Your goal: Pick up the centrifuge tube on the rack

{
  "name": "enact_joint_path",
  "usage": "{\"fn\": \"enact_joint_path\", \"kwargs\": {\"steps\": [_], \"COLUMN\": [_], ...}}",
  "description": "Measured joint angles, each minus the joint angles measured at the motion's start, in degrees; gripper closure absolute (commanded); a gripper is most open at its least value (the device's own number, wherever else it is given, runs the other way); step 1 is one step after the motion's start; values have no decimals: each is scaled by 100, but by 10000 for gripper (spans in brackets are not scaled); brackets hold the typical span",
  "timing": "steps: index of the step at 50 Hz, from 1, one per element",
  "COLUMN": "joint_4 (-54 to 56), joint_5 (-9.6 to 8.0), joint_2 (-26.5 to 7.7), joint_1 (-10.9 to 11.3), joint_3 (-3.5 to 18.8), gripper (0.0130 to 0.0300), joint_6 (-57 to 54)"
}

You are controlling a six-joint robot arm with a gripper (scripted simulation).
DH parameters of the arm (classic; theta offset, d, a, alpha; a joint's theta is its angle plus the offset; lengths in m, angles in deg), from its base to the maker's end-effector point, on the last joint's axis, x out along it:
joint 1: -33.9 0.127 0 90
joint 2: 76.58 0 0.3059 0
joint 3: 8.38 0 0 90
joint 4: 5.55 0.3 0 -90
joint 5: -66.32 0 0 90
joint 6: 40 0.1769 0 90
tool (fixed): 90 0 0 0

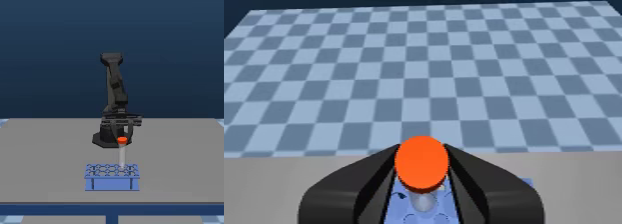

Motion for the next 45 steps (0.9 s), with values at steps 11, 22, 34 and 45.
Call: {"fn": "enact_joint_path", "kwargs": {"steps": [11, 22, 34, 45], "joint_4": [859, 1500, 1955, 2150], "joint_5": [81, 172, 266, 323], "joint_2": [67, 124, 170, 191], "joint_1": [0, 0, 0, 0], "joint_3": [92, 179, 256, 293], "gripper": [300, 300, 300, 300], "joint_6": [-886, -1557, -2053, -2279]}}
